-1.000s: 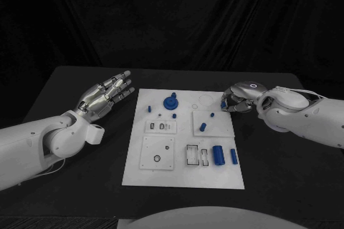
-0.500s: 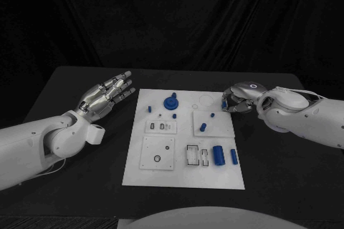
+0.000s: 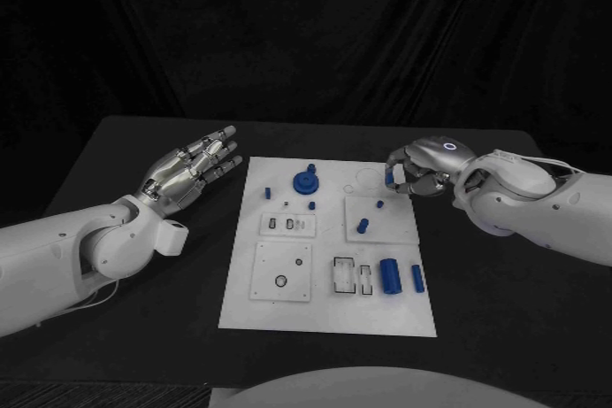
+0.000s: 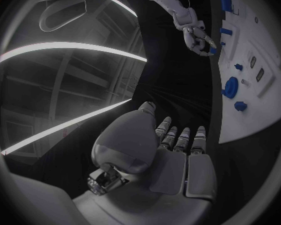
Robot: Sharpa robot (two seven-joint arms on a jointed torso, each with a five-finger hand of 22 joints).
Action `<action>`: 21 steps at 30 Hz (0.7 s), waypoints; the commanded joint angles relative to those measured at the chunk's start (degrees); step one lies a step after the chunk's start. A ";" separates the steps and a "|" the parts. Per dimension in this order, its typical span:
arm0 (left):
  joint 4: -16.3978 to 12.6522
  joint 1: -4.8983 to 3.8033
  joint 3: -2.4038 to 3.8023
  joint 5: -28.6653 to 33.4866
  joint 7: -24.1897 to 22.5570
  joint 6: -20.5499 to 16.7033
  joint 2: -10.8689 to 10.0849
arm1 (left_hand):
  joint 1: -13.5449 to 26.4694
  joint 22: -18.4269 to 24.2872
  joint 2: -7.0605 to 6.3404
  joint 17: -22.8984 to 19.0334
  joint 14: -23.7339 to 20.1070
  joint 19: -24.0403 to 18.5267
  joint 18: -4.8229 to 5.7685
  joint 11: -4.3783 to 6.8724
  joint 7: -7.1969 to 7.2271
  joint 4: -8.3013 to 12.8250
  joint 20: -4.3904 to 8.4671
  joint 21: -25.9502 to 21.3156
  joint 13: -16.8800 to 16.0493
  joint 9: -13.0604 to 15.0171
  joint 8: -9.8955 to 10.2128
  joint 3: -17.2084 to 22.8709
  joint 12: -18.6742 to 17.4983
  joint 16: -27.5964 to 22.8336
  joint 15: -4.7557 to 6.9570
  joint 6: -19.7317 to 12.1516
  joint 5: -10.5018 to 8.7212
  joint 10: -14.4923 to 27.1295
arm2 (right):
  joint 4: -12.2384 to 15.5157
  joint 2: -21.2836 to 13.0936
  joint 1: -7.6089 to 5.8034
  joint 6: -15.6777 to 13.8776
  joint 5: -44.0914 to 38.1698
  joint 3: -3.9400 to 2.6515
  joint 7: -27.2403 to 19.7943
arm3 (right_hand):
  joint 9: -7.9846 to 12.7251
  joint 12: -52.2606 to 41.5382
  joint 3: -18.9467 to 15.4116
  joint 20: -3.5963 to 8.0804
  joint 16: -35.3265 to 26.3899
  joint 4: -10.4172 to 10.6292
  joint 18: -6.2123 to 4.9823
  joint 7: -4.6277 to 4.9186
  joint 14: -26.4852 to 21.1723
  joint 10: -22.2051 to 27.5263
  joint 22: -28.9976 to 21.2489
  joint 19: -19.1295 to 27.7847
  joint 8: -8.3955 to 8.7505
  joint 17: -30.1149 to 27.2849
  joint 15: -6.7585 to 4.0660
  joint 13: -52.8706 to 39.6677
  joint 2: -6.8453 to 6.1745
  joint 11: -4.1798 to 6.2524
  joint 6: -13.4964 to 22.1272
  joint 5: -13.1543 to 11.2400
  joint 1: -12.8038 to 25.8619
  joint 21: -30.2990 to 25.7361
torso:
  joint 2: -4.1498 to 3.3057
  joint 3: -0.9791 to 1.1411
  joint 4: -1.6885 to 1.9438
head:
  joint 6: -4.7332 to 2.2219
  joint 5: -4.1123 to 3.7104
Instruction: Assemble the parts on the task board
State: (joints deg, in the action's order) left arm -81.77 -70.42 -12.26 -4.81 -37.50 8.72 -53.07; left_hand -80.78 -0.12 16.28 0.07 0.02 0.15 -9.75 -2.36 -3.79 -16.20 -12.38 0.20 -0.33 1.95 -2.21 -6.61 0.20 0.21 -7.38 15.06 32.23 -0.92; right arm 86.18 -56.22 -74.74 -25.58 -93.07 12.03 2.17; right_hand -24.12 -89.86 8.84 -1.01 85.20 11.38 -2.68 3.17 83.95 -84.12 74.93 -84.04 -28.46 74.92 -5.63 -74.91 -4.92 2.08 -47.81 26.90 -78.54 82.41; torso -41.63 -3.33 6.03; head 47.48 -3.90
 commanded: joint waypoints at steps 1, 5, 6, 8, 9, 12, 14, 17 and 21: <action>-0.03 0.07 0.05 0.03 -0.55 0.50 0.24 | -0.48 0.03 0.07 -0.07 -0.02 -0.05 0.69 -0.46 0.03 0.04 -0.24 -0.10 0.00 0.07 -0.29 0.36 0.20 -0.21 -0.29 0.16 0.20 0.03 | 3.01 0.25 -1.50 -3.19 -0.16 -0.12 0.60 | -0.89 -0.14 -0.02 0.38 -0.15 -0.50 0.72 -0.30 4.38 -5.88 12.48 -2.54 -0.25 6.13 -0.21 -15.09 0.27 0.31 -0.34 0.37 -0.09 -0.19 | -0.02 -0.01 -0.03 | 0.19 -0.09; 0.01 0.07 0.05 0.03 -0.82 0.39 0.61 | -0.48 0.03 0.07 -0.07 -0.02 -0.05 0.69 -0.46 0.03 0.04 -0.24 -0.10 0.00 0.07 -0.29 0.36 0.20 -0.21 -0.29 0.16 0.20 0.03 | 4.89 1.99 -2.33 -1.10 -0.16 -0.12 0.66 | -0.92 -0.14 0.02 0.39 -0.21 -0.56 0.72 -0.31 4.36 -5.88 12.48 -2.54 -0.26 6.03 -0.21 -15.09 0.27 0.28 -0.31 0.36 -0.14 -0.19 | 0.05 -0.08 0.01 | 0.09 0.02; 0.02 0.07 0.05 0.03 -0.90 0.41 0.69 | -0.48 0.02 0.06 -0.07 -0.02 -0.04 0.69 -0.47 0.03 0.04 -0.24 -0.09 0.00 0.07 -0.29 0.36 0.19 -0.21 -0.28 0.15 0.21 0.04 | 5.02 2.71 -2.38 -0.36 -0.16 -0.12 0.67 | -0.94 -0.14 0.04 0.38 -0.24 -0.58 0.71 -0.29 4.35 -5.88 12.46 -2.52 -0.29 5.96 -0.20 -15.09 0.29 0.27 -0.31 0.30 -0.15 -0.24 | 0.05 -0.09 0.01 | 0.09 0.02; 0.02 0.07 0.05 0.03 -0.93 0.46 0.76 | -0.48 0.02 0.07 -0.07 -0.02 -0.04 0.69 -0.48 0.03 0.04 -0.24 -0.09 0.00 0.07 -0.28 0.37 0.19 -0.21 -0.27 0.10 0.21 0.04 | 4.99 3.94 -2.21 0.82 -0.16 -0.12 0.67 | -1.02 -0.14 0.10 0.38 -0.31 -0.67 0.67 -0.22 4.33 -5.88 12.41 -2.46 -0.36 5.84 -0.17 -15.09 0.31 0.22 -0.29 0.10 -0.18 -0.39 | -0.01 -0.05 0.03 | 0.10 0.36; 0.01 0.07 0.05 0.03 -0.92 0.47 0.78 | -0.48 0.02 0.07 -0.07 -0.02 -0.04 0.69 -0.48 0.03 0.04 -0.24 -0.09 0.00 0.07 -0.28 0.37 0.19 -0.21 -0.27 0.10 0.21 0.04 | 4.98 4.23 -2.11 1.12 -0.16 -0.12 0.66 | -1.02 -0.14 0.10 0.38 -0.31 -0.68 0.67 -0.22 4.33 -5.88 12.41 -2.46 -0.36 5.84 -0.16 -15.09 0.31 0.22 -0.29 0.10 -0.18 -0.39 | -0.02 -0.05 0.05 | 0.10 0.41; -0.05 0.07 0.05 0.03 -0.96 0.54 0.83 | -0.48 0.02 0.07 -0.07 -0.02 -0.04 0.69 -0.48 0.03 0.04 -0.24 -0.09 0.00 0.07 -0.28 0.37 0.19 -0.21 -0.27 0.10 0.21 0.04 | 4.91 5.89 -1.21 2.66 -0.17 -0.12 0.52 | -1.17 -0.14 0.28 0.35 -0.38 -0.90 0.61 -0.12 4.31 -5.88 12.33 -2.37 -0.52 5.70 -0.10 -15.09 0.45 0.15 -0.30 -0.18 -0.34 -0.63 | 0.07 -0.17 0.36 | 0.25 0.53; -0.09 0.07 0.05 0.03 -1.15 0.48 0.79 | -0.48 0.02 0.07 -0.07 -0.02 -0.04 0.69 -0.51 0.02 0.05 -0.24 -0.09 0.00 0.07 -0.29 0.39 0.19 -0.21 -0.27 0.16 0.22 0.05 | 4.81 6.85 -0.61 3.29 -0.66 -0.12 0.49 | -1.23 -0.14 0.36 0.33 -0.42 -1.05 0.58 -0.08 4.30 -5.88 12.28 -2.32 -0.58 5.62 -0.07 -15.09 0.47 0.12 -0.29 -0.34 -0.43 -0.77 | 0.02 -0.26 0.55 | 0.28 0.43; -0.01 0.07 0.05 0.03 -1.34 0.36 0.67 | -0.49 0.02 0.07 -0.07 -0.02 -0.03 0.69 -0.52 0.00 0.05 -0.24 -0.08 0.00 0.07 -0.28 0.41 0.19 -0.21 -0.26 0.12 0.22 0.05 | 4.23 8.68 0.20 3.79 -2.40 -0.12 0.81 | -1.26 -0.14 0.37 0.32 -0.44 -1.12 0.58 -0.03 4.30 -5.88 12.28 -2.32 -0.59 5.58 -0.04 -15.09 0.44 0.07 -0.26 -0.46 -0.42 -0.78 | -0.14 -0.19 0.50 | 0.21 0.47; 0.11 0.07 0.05 0.03 -1.41 0.42 0.64 | -0.49 0.02 0.07 -0.07 -0.02 -0.03 0.69 -0.52 0.00 0.05 -0.24 -0.08 0.00 0.07 -0.28 0.41 0.19 -0.21 -0.26 0.12 0.22 0.05 | 3.39 10.91 0.94 4.39 -3.71 -0.13 1.72 | -1.28 -0.14 0.36 0.28 -0.49 -1.23 0.55 0.12 4.28 -5.88 12.24 -2.28 -0.51 5.46 0.03 -15.09 0.34 -0.05 0.00 -0.73 -0.28 -0.91 | -0.20 -0.17 0.53 | 0.46 0.41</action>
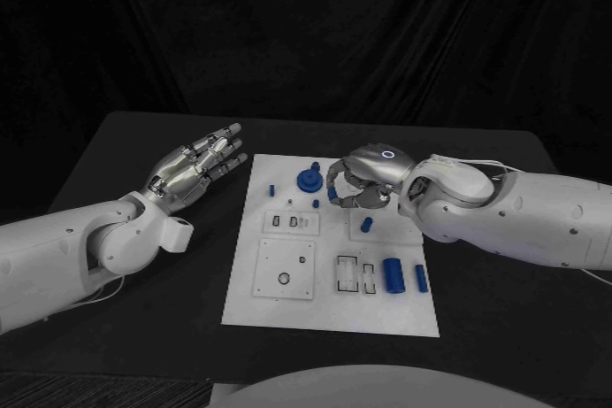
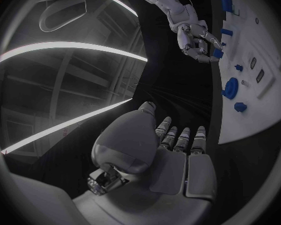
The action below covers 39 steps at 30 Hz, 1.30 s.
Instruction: Assemble the parts on the task board
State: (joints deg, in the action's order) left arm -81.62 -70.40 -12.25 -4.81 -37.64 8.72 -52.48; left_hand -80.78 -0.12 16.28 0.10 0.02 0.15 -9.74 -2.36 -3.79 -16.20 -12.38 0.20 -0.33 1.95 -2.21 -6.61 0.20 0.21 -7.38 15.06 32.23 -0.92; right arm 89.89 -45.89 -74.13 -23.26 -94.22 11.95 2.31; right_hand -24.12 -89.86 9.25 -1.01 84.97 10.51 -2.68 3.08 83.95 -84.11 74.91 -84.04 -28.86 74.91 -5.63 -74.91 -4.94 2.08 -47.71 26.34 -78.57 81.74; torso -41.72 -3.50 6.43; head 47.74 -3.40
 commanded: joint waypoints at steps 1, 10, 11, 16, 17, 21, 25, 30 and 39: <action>-0.07 0.05 0.05 0.03 -1.35 0.44 0.05 | -0.49 0.02 0.07 -0.10 -0.02 -0.03 0.69 -0.52 0.00 0.05 -0.24 -0.08 0.00 0.07 -0.28 0.41 0.19 -0.21 -0.26 0.12 0.22 0.05 | -0.46 1.11 0.51 2.21 -2.78 -0.05 1.92 | -1.28 -0.14 -0.05 0.28 -0.28 -0.37 0.52 0.22 4.28 -5.89 12.21 -2.23 -0.10 5.44 0.04 -15.09 0.35 -0.06 -0.07 -0.17 -0.24 -0.36 | -0.13 -0.05 0.29 | 0.25 -0.28; -0.10 0.05 0.05 0.03 -1.27 0.53 0.17 | -0.51 0.02 0.10 -0.10 -0.02 -0.03 0.69 -0.61 -0.01 0.06 -0.24 -0.08 -0.01 0.08 -0.29 0.46 0.20 -0.21 -0.27 0.18 0.24 0.03 | -0.87 3.85 1.39 3.11 -3.43 -0.05 4.51 | -1.28 -0.14 0.01 0.21 -0.52 -0.57 0.40 0.35 4.20 -5.89 12.04 -2.03 0.03 5.00 0.16 -15.09 0.27 -0.24 0.20 -0.17 -0.21 -0.86 | -0.16 0.00 -0.04 | 0.60 -0.07; -0.08 0.05 0.05 0.03 -1.25 0.54 0.19 | -0.51 0.02 0.10 -0.10 -0.02 -0.03 0.69 -0.61 -0.01 0.06 -0.24 -0.08 -0.01 0.08 -0.29 0.46 0.20 -0.21 -0.27 0.18 0.24 0.03 | -0.89 4.02 1.45 3.23 -3.45 -0.05 4.75 | -1.28 -0.14 0.01 0.21 -0.52 -0.57 0.40 0.35 4.20 -5.89 12.04 -2.03 0.03 5.00 0.16 -15.09 0.27 -0.24 0.20 -0.17 -0.21 -0.86 | -0.10 0.01 0.01 | 0.65 -0.11; 0.00 0.05 0.05 0.03 -1.14 0.62 0.28 | -0.51 0.02 0.10 -0.10 -0.02 -0.03 0.69 -0.61 -0.01 0.06 -0.24 -0.08 -0.01 0.08 -0.29 0.46 0.20 -0.21 -0.27 0.18 0.24 0.03 | -0.96 4.48 1.70 3.61 -3.50 -0.05 5.43 | -1.29 -0.14 0.02 0.16 -0.61 -0.63 0.34 0.44 4.17 -5.89 11.96 -1.94 0.08 4.82 0.24 -15.09 0.23 -0.36 0.30 -0.19 -0.12 -1.09 | -0.02 -0.03 0.18 | 0.80 -0.27; 0.04 0.05 0.05 0.03 -1.11 0.65 0.31 | -0.51 0.02 0.10 -0.10 -0.02 -0.03 0.69 -0.61 -0.01 0.06 -0.24 -0.08 -0.01 0.08 -0.29 0.46 0.20 -0.21 -0.27 0.18 0.24 0.03 | -0.99 4.58 1.75 3.64 -3.50 -0.05 5.56 | -1.29 -0.14 0.02 0.13 -0.65 -0.64 0.33 0.49 4.16 -5.89 11.94 -1.92 0.10 4.74 0.28 -15.09 0.22 -0.42 0.34 -0.20 -0.05 -1.14 | -0.02 -0.04 0.16 | 0.84 -0.23; 0.21 0.05 0.05 0.03 -0.93 0.83 0.48 | -0.54 0.02 0.11 -0.10 -0.02 -0.04 0.69 -0.74 -0.03 0.09 -0.25 -0.09 0.00 0.07 -0.28 0.56 0.19 -0.21 -0.26 0.10 0.25 0.04 | -1.22 4.93 1.92 3.69 -3.51 -0.05 5.84 | -1.29 -0.14 0.02 0.12 -0.66 -0.65 0.32 0.50 4.15 -5.89 11.93 -1.90 0.11 4.73 0.30 -15.09 0.22 -0.45 0.34 -0.21 -0.02 -1.19 | 0.03 -0.02 -0.07 | 0.90 -0.10; 0.35 0.05 0.05 0.03 -0.80 1.04 0.67 | -0.54 0.02 0.11 -0.10 -0.02 -0.04 0.69 -0.74 -0.03 0.09 -0.25 -0.09 0.00 0.07 -0.28 0.56 0.19 -0.21 -0.26 0.10 0.25 0.04 | -1.53 5.25 2.20 3.93 -3.51 -0.05 6.05 | -1.30 -0.14 0.02 0.10 -0.68 -0.66 0.29 0.53 4.14 -5.89 11.88 -1.84 0.12 4.69 0.34 -15.09 0.21 -0.50 0.36 -0.23 0.04 -1.34 | 0.11 -0.01 0.05 | 0.92 -0.20; 0.47 0.06 0.05 0.03 -0.76 1.15 0.75 | -0.54 0.03 0.12 -0.10 -0.02 -0.04 0.69 -0.76 -0.07 0.08 -0.25 -0.09 0.01 0.06 -0.27 0.60 0.18 -0.21 -0.27 0.04 0.25 0.07 | -1.90 5.61 2.63 3.95 -3.52 -0.05 6.12 | -1.30 -0.14 0.02 0.08 -0.74 -0.66 0.28 0.54 4.12 -5.89 11.85 -1.82 0.12 4.59 0.36 -15.09 0.22 -0.53 0.37 -0.23 0.07 -1.40 | 0.12 0.01 -0.01 | 0.97 -0.01; 0.54 0.08 0.05 0.03 -0.66 1.24 0.73 | -0.54 0.03 0.12 -0.10 -0.02 -0.04 0.69 -0.76 -0.07 0.08 -0.25 -0.09 0.01 0.06 -0.27 0.60 0.18 -0.21 -0.27 0.04 0.25 0.07 | -2.27 6.14 3.10 3.84 -3.52 -0.05 6.00 | -1.31 -0.14 0.03 0.03 -0.85 -0.70 0.26 0.60 4.09 -5.89 11.82 -1.78 0.15 4.40 0.44 -15.09 0.22 -0.62 0.43 -0.25 0.16 -1.49 | 0.06 0.01 0.07 | 1.08 0.03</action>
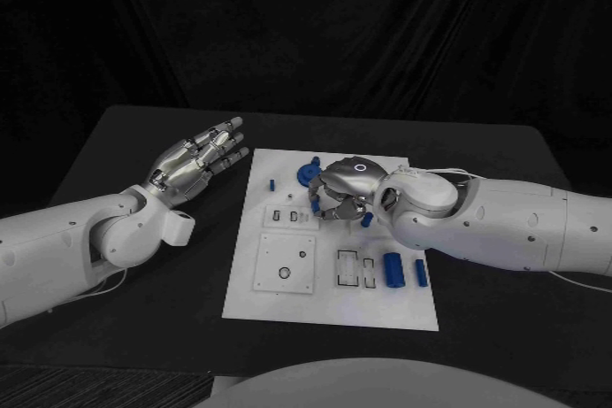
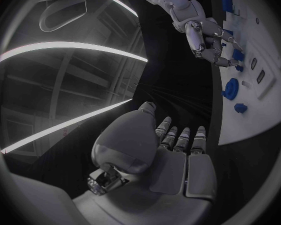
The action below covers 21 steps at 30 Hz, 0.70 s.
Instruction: Assemble the parts on the task board
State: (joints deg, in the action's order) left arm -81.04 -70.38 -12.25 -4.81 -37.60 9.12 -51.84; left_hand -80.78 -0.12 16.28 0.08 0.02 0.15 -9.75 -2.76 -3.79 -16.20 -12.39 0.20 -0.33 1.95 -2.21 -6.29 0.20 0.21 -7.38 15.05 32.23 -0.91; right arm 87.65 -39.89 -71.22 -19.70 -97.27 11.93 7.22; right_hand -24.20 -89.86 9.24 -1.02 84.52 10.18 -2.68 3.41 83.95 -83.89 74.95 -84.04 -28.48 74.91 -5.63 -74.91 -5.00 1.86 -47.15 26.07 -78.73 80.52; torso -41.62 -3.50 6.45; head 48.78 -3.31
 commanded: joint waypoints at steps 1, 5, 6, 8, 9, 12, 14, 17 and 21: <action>-0.03 0.07 0.05 0.03 -0.67 0.85 0.11 | -0.54 0.02 0.12 -0.08 -0.02 -0.04 0.69 -0.35 -0.07 0.09 -0.25 -0.09 0.01 0.06 -0.27 0.28 0.18 -0.21 -0.27 0.04 0.25 0.06 | -0.05 0.19 0.22 0.26 -0.46 -0.03 1.07 | -1.23 -0.14 0.04 0.03 -0.40 -0.37 0.26 0.26 4.09 -6.11 11.79 -1.78 -0.22 4.41 0.44 -15.09 0.28 -0.40 -0.13 0.02 0.31 -0.27 | -0.03 0.02 0.04 | 0.05 -0.05; 0.02 0.08 0.05 0.03 -0.60 0.93 0.17 | -0.53 0.02 0.14 -0.08 -0.02 -0.04 0.69 -0.37 -0.13 0.08 -0.25 -0.09 0.01 0.06 -0.26 0.34 0.18 -0.21 -0.28 0.06 0.24 0.07 | -0.07 0.32 0.28 0.22 -0.46 -0.03 1.02 | -1.23 -0.14 0.05 -0.03 -0.39 -0.42 0.24 0.34 4.09 -6.11 11.76 -1.75 -0.17 4.42 0.52 -15.09 0.25 -0.47 -0.04 0.00 0.42 -0.36 | -0.05 0.04 0.07 | 0.13 -0.12; 0.06 0.08 0.05 0.03 -0.57 0.97 0.20 | -0.53 0.02 0.14 -0.08 -0.02 -0.04 0.69 -0.37 -0.13 0.08 -0.25 -0.09 0.01 0.06 -0.26 0.34 0.18 -0.21 -0.28 0.06 0.24 0.07 | -0.07 0.35 0.31 0.23 -0.46 -0.03 0.98 | -1.24 -0.14 0.03 -0.09 -0.41 -0.43 0.24 0.41 4.08 -6.11 11.76 -1.76 -0.11 4.39 0.58 -15.09 0.22 -0.54 0.06 -0.09 0.57 -0.35 | -0.06 0.04 0.09 | 0.14 -0.17; 0.09 0.09 0.05 0.03 -0.52 1.02 0.23 | -0.53 0.02 0.14 -0.08 -0.02 -0.04 0.69 -0.37 -0.13 0.08 -0.25 -0.09 0.01 0.06 -0.26 0.34 0.18 -0.21 -0.28 0.06 0.24 0.07 | -0.08 0.38 0.35 0.29 -0.46 -0.03 0.89 | -1.27 -0.14 -0.06 -0.21 -0.44 -0.42 0.24 0.51 4.08 -6.11 11.75 -1.77 -0.05 4.34 0.69 -15.09 0.13 -0.65 0.17 -0.47 0.97 -0.37 | -0.06 0.04 0.09 | 0.12 -0.21; 0.10 0.10 0.05 0.03 -0.51 1.03 0.24 | -0.53 0.02 0.14 -0.08 -0.02 -0.04 0.69 -0.37 -0.13 0.08 -0.25 -0.09 0.01 0.06 -0.26 0.34 0.18 -0.21 -0.28 0.06 0.24 0.07 | -0.08 0.38 0.36 0.32 -0.46 -0.03 0.88 | -1.28 -0.14 -0.10 -0.24 -0.44 -0.42 0.25 0.53 4.08 -6.11 11.76 -1.78 -0.05 4.34 0.72 -15.09 0.09 -0.66 0.19 -0.62 1.10 -0.35 | -0.06 0.04 0.09 | 0.12 -0.21; 0.13 0.11 0.05 0.03 -0.43 1.09 0.27 | -0.53 0.02 0.14 -0.08 -0.02 -0.04 0.69 -0.37 -0.13 0.08 -0.25 -0.09 0.01 0.06 -0.26 0.34 0.18 -0.21 -0.28 0.06 0.24 0.07 | -0.08 0.41 0.42 0.47 -0.46 -0.03 0.84 | -1.30 -0.14 -0.16 -0.30 -0.44 -0.42 0.24 0.56 4.08 -6.11 11.76 -1.78 -0.02 4.32 0.76 -15.09 0.03 -0.71 0.24 -0.89 1.34 -0.36 | -0.07 0.01 0.06 | 0.14 -0.23; 0.16 0.12 0.05 0.03 -0.39 1.13 0.28 | -0.53 0.02 0.14 -0.08 -0.02 -0.04 0.69 -0.37 -0.13 0.08 -0.25 -0.09 0.01 0.06 -0.26 0.34 0.18 -0.21 -0.28 0.06 0.24 0.07 | -0.09 0.44 0.46 0.65 -0.46 -0.03 0.87 | -1.34 -0.14 -0.22 -0.37 -0.43 -0.46 0.24 0.58 4.09 -6.11 11.75 -1.79 0.01 4.34 0.80 -15.09 -0.02 -0.73 0.29 -1.36 1.61 -0.39 | -0.07 0.00 0.07 | 0.18 -0.27; 0.17 0.14 0.05 0.03 -0.35 1.15 0.29 | -0.53 0.02 0.14 -0.08 -0.02 -0.04 0.69 -0.37 -0.13 0.08 -0.25 -0.09 0.01 0.06 -0.26 0.34 0.18 -0.21 -0.28 0.06 0.24 0.07 | -0.12 0.48 0.51 0.90 -0.46 -0.03 0.90 | -1.39 -0.14 -0.26 -0.46 -0.53 -0.63 0.21 0.63 4.06 -6.11 11.72 -1.76 0.09 4.13 0.84 -15.09 -0.07 -0.74 0.45 -2.48 1.91 -0.50 | -0.07 0.00 0.06 | 0.20 -0.31; 0.20 0.17 0.05 0.03 -0.31 1.20 0.32 | -0.52 0.03 0.15 -0.08 -0.02 -0.05 0.69 -0.38 -0.21 0.06 -0.25 -0.10 0.02 0.06 -0.26 0.42 0.16 -0.21 -0.28 0.03 0.23 0.10 | -0.20 0.57 0.63 1.46 -0.46 -0.03 1.05 | -1.21 -0.14 -0.35 -0.56 -0.66 -1.08 0.12 0.88 4.01 -6.11 11.62 -1.64 0.81 3.85 0.89 -15.09 -0.09 -0.81 1.61 -5.36 2.33 -0.85 | -0.05 0.01 0.03 | 0.21 -0.35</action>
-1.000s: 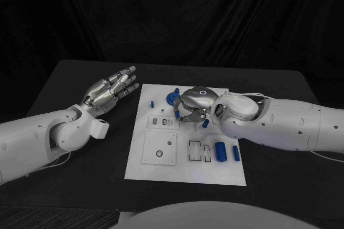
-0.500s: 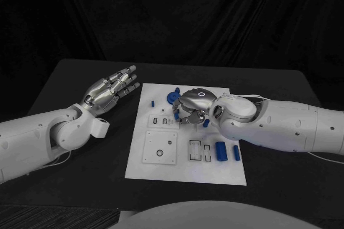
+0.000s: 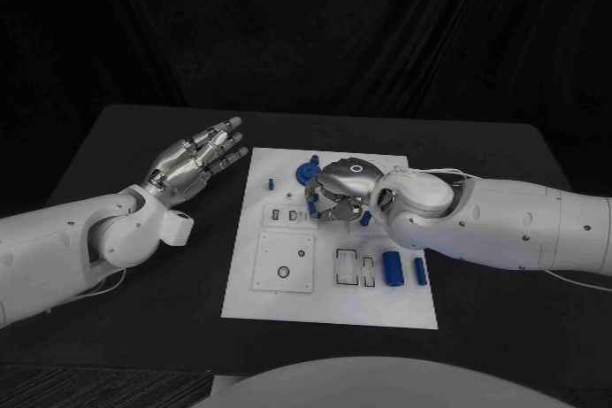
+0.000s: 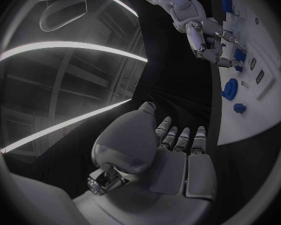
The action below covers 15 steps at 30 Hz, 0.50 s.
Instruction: Assemble the parts on the task board
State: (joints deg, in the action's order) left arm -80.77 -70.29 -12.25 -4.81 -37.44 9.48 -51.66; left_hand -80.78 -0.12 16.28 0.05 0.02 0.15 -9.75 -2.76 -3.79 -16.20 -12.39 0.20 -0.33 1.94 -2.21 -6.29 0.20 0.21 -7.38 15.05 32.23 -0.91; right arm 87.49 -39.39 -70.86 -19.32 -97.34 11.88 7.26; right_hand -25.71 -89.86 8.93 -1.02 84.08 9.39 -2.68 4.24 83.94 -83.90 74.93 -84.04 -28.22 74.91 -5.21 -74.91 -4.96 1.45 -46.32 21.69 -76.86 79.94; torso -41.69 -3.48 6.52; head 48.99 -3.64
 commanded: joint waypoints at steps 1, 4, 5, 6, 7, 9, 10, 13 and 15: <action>-0.06 0.09 0.05 0.03 -0.47 0.85 0.14 | -0.52 0.03 0.15 -0.05 -0.02 -0.05 0.69 -0.38 -0.21 0.06 -0.25 -0.10 0.02 0.06 -0.26 0.42 0.16 -0.21 -0.28 0.03 0.23 0.10 | -0.06 0.08 0.29 1.16 -0.40 0.01 1.03 | 0.30 -0.14 -0.04 -0.56 -0.22 -0.29 0.12 0.06 4.01 -6.10 11.63 -1.64 0.55 3.86 0.47 -15.09 -0.13 -0.40 0.78 -0.98 0.47 -0.27 | 0.02 -0.02 -0.04 | 0.00 -0.01; -0.05 0.11 0.05 0.03 -0.45 0.87 0.15 | -0.52 0.03 0.15 -0.05 -0.02 -0.05 0.69 -0.38 -0.21 0.06 -0.25 -0.10 0.02 0.06 -0.26 0.42 0.16 -0.21 -0.28 0.03 0.23 0.10 | -0.15 0.15 0.37 1.45 -0.40 0.01 1.07 | 0.66 -0.14 -0.15 -0.66 -0.29 -0.50 0.11 0.36 3.99 -6.10 11.61 -1.63 1.34 3.69 0.61 -15.09 -0.14 -0.58 1.87 -2.56 0.84 -0.37 | 0.01 -0.02 -0.04 | -0.01 0.03; -0.04 0.11 0.05 0.03 -0.44 0.88 0.15 | -0.52 0.03 0.15 -0.05 -0.02 -0.05 0.69 -0.38 -0.21 0.06 -0.25 -0.10 0.02 0.06 -0.26 0.42 0.16 -0.21 -0.28 0.03 0.23 0.10 | -0.17 0.17 0.40 1.57 -0.40 0.01 1.06 | 1.31 -0.14 -0.23 -0.78 -0.36 -0.62 0.08 0.63 3.96 -6.10 11.57 -1.58 2.47 3.52 0.73 -15.09 -0.16 -0.72 3.18 -3.69 1.15 -0.54 | 0.01 -0.02 -0.03 | 0.02 0.03; -0.04 0.12 0.05 0.03 -0.43 0.88 0.15 | -0.52 0.03 0.15 -0.05 -0.02 -0.05 0.69 -0.38 -0.21 0.06 -0.25 -0.10 0.02 0.06 -0.26 0.42 0.16 -0.21 -0.28 0.03 0.23 0.10 | -0.19 0.19 0.42 1.65 -0.40 0.01 1.07 | 1.61 -0.14 -0.24 -0.83 -0.42 -0.68 0.07 0.72 3.94 -6.10 11.56 -1.56 2.94 3.41 0.78 -15.09 -0.16 -0.79 3.56 -3.95 1.24 -0.60 | 0.01 -0.01 -0.03 | 0.06 0.04; -0.04 0.12 0.05 0.03 -0.42 0.88 0.14 | -0.52 0.03 0.15 -0.05 -0.02 -0.05 0.69 -0.38 -0.21 0.06 -0.25 -0.10 0.02 0.06 -0.26 0.42 0.16 -0.21 -0.28 0.03 0.23 0.10 | -0.19 0.19 0.43 1.71 -0.40 0.01 1.07 | 2.16 -0.14 -0.26 -0.93 -0.38 -0.80 0.06 0.92 3.95 -6.10 11.54 -1.55 3.87 3.43 0.90 -15.09 -0.20 -0.94 4.23 -4.43 1.37 -0.68 | 0.01 -0.01 -0.03 | 0.06 0.04; -0.02 0.13 0.05 0.03 -0.39 0.88 0.14 | -0.52 0.03 0.15 -0.05 -0.02 -0.05 0.69 -0.38 -0.21 0.06 -0.25 -0.10 0.02 0.06 -0.26 0.42 0.16 -0.21 -0.28 0.03 0.23 0.10 | -0.22 0.23 0.47 1.89 -0.40 0.01 1.06 | 3.02 -0.14 -0.33 -1.03 -0.41 -0.96 0.03 1.03 3.94 -6.10 11.51 -1.51 5.28 3.34 1.00 -15.09 -0.26 -1.02 5.29 -5.37 1.53 -0.83 | 0.01 -0.03 -0.03 | 0.07 0.00; -0.01 0.14 0.05 0.03 -0.38 0.89 0.14 | -0.52 0.03 0.15 -0.05 -0.02 -0.05 0.69 -0.38 -0.21 0.06 -0.25 -0.10 0.02 0.06 -0.26 0.42 0.16 -0.21 -0.28 0.03 0.23 0.10 | -0.23 0.25 0.48 1.93 -0.40 0.01 1.06 | 3.26 -0.14 -0.37 -1.06 -0.42 -1.02 0.03 1.06 3.93 -6.10 11.50 -1.51 5.66 3.31 1.02 -15.09 -0.28 -1.05 5.50 -5.57 1.58 -0.86 | 0.01 -0.02 -0.01 | 0.08 0.00; 0.03 0.15 0.05 0.03 -0.37 0.90 0.14 | -0.52 0.03 0.15 -0.05 -0.02 -0.05 0.69 -0.38 -0.21 0.06 -0.25 -0.10 0.02 0.06 -0.26 0.42 0.16 -0.21 -0.28 0.03 0.23 0.10 | -0.26 0.30 0.52 2.02 -0.40 0.01 1.02 | 4.12 -0.14 -0.47 -1.13 -0.45 -1.23 0.00 1.12 3.91 -6.10 11.48 -1.48 7.06 3.20 1.08 -15.09 -0.29 -1.10 6.29 -6.41 1.66 -0.98 | 0.00 -0.02 -0.01 | 0.03 -0.01; 0.06 0.16 0.05 0.03 -0.38 0.90 0.15 | -0.52 0.03 0.15 -0.05 -0.02 -0.05 0.69 -0.38 -0.21 0.06 -0.25 -0.10 0.02 0.06 -0.26 0.42 0.16 -0.21 -0.28 0.03 0.23 0.10 | -0.27 0.33 0.53 2.08 -0.40 0.01 0.99 | 4.53 -0.14 -0.53 -1.15 -0.45 -1.33 0.00 1.12 3.91 -6.10 11.48 -1.48 7.68 3.16 1.09 -15.09 -0.28 -1.11 6.59 -6.81 1.69 -1.01 | 0.00 -0.02 -0.02 | 0.05 -0.01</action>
State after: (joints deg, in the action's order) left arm -80.65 -70.20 -12.25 -4.81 -37.28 9.65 -51.63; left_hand -80.78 -0.12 16.28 0.06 0.02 0.15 -9.74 -2.76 -3.79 -16.20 -12.38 0.20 -0.33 1.94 -2.21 -6.29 0.20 0.21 -7.38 15.06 32.23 -0.90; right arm 87.24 -39.09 -70.55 -18.19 -97.35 11.89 7.32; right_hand -21.29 -89.86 8.39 -1.85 83.87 8.37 -2.68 5.35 84.00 -84.10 74.92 -84.02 -20.69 74.90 -4.64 -74.91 -4.96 0.83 -39.92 15.04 -75.67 79.19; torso -41.68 -3.50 6.49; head 49.05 -3.64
